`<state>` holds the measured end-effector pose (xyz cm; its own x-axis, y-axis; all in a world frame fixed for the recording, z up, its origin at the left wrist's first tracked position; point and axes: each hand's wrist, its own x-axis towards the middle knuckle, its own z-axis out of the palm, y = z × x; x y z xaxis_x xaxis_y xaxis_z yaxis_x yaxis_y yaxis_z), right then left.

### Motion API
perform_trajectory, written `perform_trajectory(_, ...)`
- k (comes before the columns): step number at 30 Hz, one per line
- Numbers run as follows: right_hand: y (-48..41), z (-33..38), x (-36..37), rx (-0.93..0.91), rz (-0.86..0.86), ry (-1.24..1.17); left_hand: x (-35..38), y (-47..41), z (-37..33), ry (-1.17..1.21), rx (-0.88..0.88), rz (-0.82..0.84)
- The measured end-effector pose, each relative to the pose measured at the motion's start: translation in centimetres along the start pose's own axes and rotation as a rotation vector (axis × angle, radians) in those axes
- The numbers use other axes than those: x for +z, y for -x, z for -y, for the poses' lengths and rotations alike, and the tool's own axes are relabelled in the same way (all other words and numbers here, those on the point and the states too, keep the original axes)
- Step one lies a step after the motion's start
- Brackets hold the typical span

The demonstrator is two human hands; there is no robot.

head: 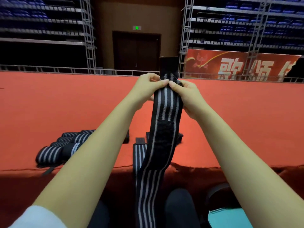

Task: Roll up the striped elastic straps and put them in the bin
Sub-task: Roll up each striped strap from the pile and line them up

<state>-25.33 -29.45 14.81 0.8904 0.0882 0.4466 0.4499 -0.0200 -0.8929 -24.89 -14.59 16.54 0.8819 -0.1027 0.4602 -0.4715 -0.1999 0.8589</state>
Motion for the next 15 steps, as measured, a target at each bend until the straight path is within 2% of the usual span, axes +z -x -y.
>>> perform_trajectory(10, -0.2, -18.5, 7.3, 0.443, 0.163, 0.027, -3.6, 2.5, 18.6, -0.087, -0.486, -0.039)
perform_trajectory(15, -0.5, -24.1, 8.6, 0.491, 0.213, 0.172, -3.5, 3.0, 25.4, -0.078, -0.592, -0.065)
